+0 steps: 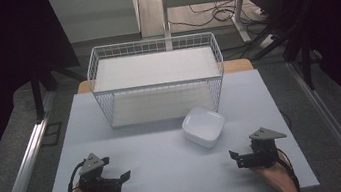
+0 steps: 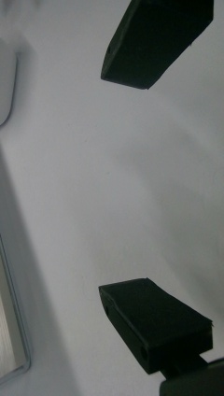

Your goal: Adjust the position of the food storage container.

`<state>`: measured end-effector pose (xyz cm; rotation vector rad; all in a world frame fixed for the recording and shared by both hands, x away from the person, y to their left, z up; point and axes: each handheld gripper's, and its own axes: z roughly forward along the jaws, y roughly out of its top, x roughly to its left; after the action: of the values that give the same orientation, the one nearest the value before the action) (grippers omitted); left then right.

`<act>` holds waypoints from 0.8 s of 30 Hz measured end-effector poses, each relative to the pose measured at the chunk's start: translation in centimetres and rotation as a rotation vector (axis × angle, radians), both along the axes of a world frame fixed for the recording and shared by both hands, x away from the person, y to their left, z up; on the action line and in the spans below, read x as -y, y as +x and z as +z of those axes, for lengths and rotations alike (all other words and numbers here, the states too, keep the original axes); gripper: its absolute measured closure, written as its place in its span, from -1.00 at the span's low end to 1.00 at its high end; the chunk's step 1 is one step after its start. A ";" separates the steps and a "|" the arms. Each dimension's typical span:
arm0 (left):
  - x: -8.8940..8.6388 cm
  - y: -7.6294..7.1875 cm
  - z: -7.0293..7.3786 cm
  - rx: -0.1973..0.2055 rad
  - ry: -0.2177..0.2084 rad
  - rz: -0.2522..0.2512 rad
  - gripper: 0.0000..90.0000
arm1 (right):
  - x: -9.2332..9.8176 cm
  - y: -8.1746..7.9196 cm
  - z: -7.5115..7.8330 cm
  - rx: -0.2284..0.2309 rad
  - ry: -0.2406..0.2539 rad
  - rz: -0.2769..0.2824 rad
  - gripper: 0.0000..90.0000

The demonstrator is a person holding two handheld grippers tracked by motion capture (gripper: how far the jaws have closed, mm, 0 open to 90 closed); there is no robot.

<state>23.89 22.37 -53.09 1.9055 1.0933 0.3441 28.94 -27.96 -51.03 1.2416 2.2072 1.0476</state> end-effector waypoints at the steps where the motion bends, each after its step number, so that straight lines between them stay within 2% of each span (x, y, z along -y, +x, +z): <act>1: 0.0 0.0 0.0 0.001 0.000 0.000 -0.97 | 0.0 0.0 0.0 -0.002 -0.001 -0.001 -1.00; 6: 0.1 0.0 0.0 -0.005 0.002 -0.003 -0.96 | -0.1 0.0 0.0 -0.010 -0.008 0.003 -1.00; 10: 0.0 0.1 0.1 -0.004 -0.026 -0.004 -0.96 | -0.3 0.1 0.3 -0.009 -0.021 -0.001 -0.99; 17: -0.2 0.2 0.3 0.002 -0.053 0.008 -0.95 | 0.0 0.9 1.2 -0.012 -0.001 -0.070 -0.59; 18: -0.2 0.3 0.3 0.004 -0.051 0.008 -0.95 | 0.1 1.0 1.3 -0.014 0.010 -0.078 -0.51; 19: 0.0 0.4 0.3 0.005 -0.049 0.005 -0.95 | 0.3 1.3 1.6 -0.020 0.035 -0.084 -0.33; 20: 0.0 0.4 0.3 0.005 -0.049 0.005 -0.95 | 0.3 1.3 1.6 -0.020 0.035 -0.084 -0.33; 21: 0.1 0.5 0.3 0.004 -0.046 0.001 -0.95 | 0.2 1.7 1.9 -0.025 0.045 -0.076 -0.17; 22: 0.1 0.5 0.3 0.004 -0.046 0.001 -0.95 | 0.2 1.7 1.9 -0.025 0.045 -0.076 -0.17; 24: 0.3 0.5 0.3 0.006 -0.039 -0.001 -0.95 | 0.0 2.1 2.2 -0.025 0.039 -0.063 0.01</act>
<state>24.40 22.09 -52.77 1.8698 1.0873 0.3255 31.07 -28.01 -48.81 1.3388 2.1607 1.0613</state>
